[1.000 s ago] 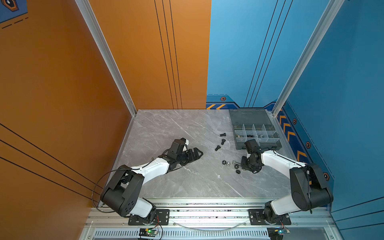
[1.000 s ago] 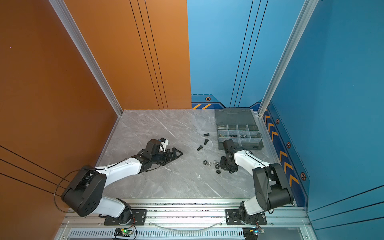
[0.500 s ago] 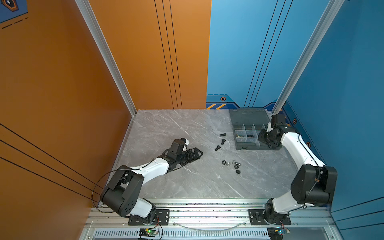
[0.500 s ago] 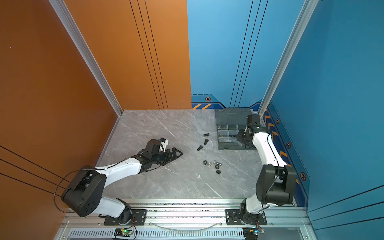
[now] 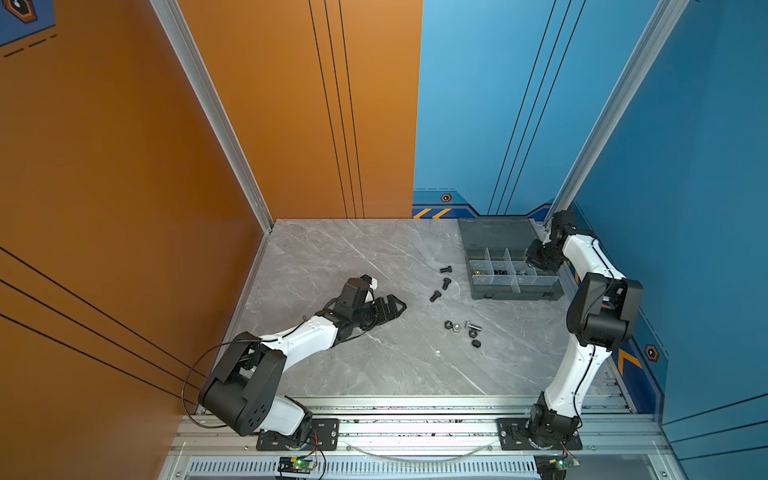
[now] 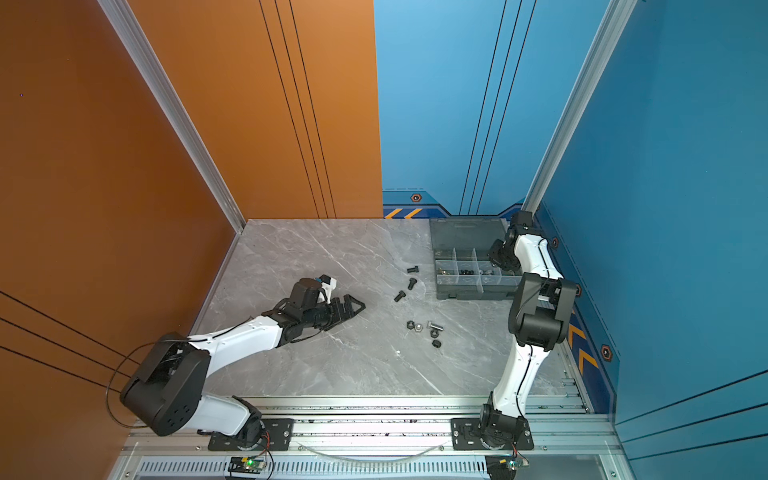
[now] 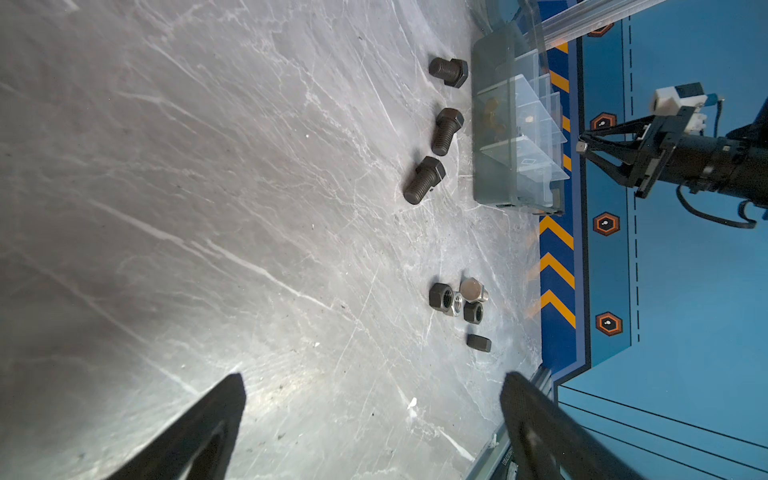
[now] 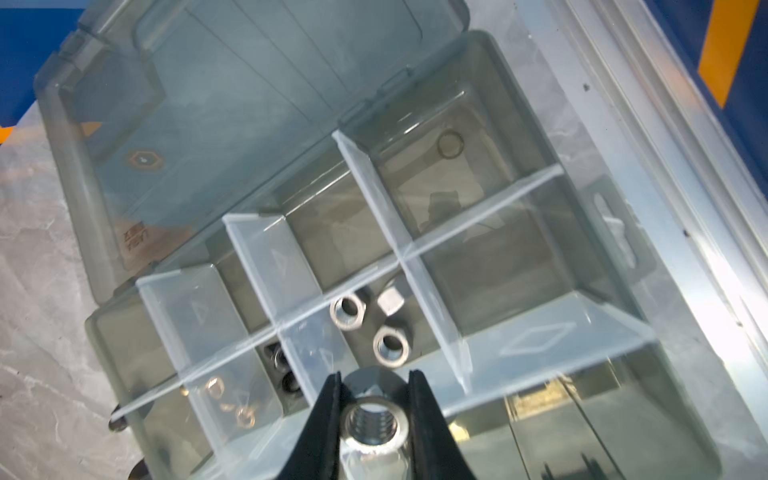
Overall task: Sort the screws and nuts into containers
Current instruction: 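Lift the silver hex nut and carry it over the organizer box, then open the right gripper to drop the hex nut into a compartment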
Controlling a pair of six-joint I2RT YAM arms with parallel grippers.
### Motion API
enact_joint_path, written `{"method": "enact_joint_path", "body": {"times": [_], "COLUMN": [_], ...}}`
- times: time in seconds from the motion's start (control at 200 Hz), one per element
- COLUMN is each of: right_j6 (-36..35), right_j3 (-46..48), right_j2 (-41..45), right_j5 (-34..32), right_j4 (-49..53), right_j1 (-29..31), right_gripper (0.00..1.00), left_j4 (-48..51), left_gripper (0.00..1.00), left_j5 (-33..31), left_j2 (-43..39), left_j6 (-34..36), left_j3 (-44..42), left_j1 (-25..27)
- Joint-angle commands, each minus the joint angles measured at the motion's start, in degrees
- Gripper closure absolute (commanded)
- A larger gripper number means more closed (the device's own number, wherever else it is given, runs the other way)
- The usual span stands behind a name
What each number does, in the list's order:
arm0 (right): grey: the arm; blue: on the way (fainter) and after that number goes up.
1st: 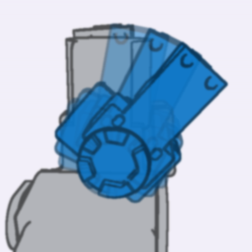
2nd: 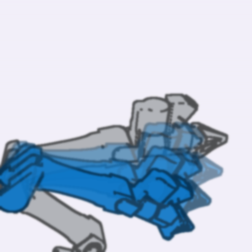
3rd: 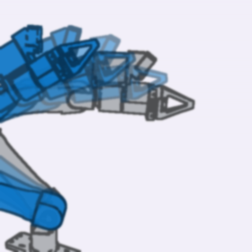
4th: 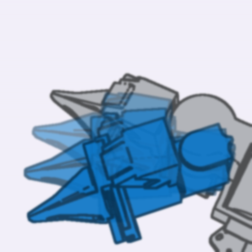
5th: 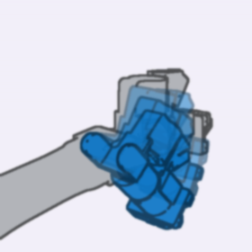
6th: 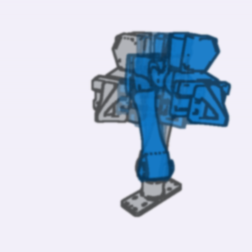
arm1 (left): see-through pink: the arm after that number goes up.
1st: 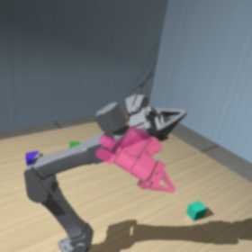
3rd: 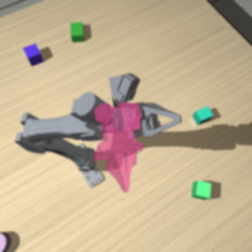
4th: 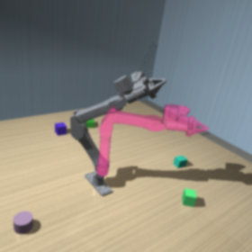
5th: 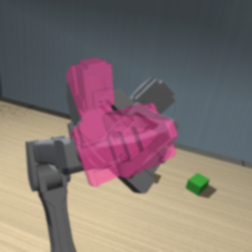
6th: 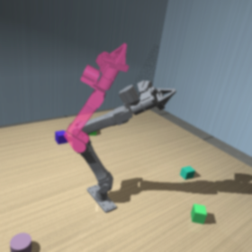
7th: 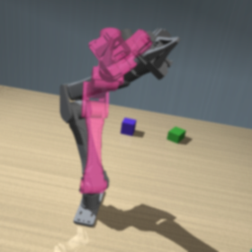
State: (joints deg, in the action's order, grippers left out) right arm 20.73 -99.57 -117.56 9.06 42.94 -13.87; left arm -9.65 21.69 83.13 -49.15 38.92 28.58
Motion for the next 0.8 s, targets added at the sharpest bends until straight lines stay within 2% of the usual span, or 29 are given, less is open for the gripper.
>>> {"method": "enact_joint_path", "body": {"times": [0.0, 0.215, 0.31, 0.561, 0.681, 0.796], "right_j6": [-1.01, -0.96, -1.05, -1.29, -1.62, -2.00], "right_j3": [-2.99, -4.56, -4.75, -5.63, -6.31, -6.43], "right_j2": [-0.89, -4.68, -5.50, -5.86, -5.25, -3.25], "right_j5": [1.33, 1.71, 1.48, 1.57, 2.40, 4.05], "right_j4": [2.22, 1.98, 2.06, 2.23, 2.94, 3.81], "right_j1": [-0.21, 0.15, 0.25, 0.25, 0.08, 0.00], "right_gripper": [1.00, 0.99, 0.93, 0.61, 0.55, 0.53], "left_j4": [0.35, 0.98, 0.98, 1.48, 1.56, 1.78], "left_gripper": [0.02, 0.02, 0.02, 0.02, 0.02, 0.02], "left_j5": [0.58, 0.60, 0.72, 0.56, 0.47, 0.41], "left_j2": [-1.40, -1.05, -0.77, -0.89, -1.12, -1.50], "left_j6": [0.15, 0.49, 0.54, 0.73, 0.63, 0.58], "left_j3": [0.98, 1.73, 1.95, 2.13, 1.96, 1.81], "left_j1": [0.46, 0.41, 0.29, 0.16, 0.17, 0.17]}}
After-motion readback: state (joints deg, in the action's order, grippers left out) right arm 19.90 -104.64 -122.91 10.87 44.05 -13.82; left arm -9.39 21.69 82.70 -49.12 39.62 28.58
